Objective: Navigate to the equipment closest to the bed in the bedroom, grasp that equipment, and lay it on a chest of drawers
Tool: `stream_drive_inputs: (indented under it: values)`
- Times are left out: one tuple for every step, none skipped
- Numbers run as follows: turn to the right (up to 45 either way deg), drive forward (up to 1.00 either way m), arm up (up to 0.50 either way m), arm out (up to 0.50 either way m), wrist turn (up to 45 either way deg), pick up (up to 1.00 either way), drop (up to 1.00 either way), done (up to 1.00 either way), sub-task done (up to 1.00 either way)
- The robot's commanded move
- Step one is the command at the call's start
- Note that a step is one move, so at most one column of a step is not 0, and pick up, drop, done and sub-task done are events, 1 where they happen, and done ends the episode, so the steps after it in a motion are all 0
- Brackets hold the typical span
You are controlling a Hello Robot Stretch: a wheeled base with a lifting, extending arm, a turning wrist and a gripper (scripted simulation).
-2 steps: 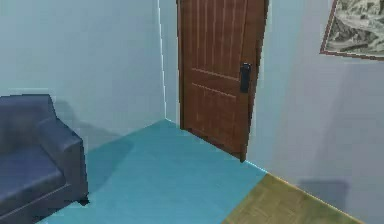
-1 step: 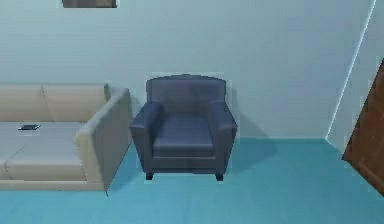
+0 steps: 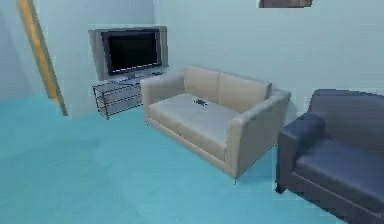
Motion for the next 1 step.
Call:
stream_drive_inputs:
  values:
    - [-39.0, 0.00, 0.00, 0.00, 0.0, 0.00, 0.00, 0.00, 0.00]
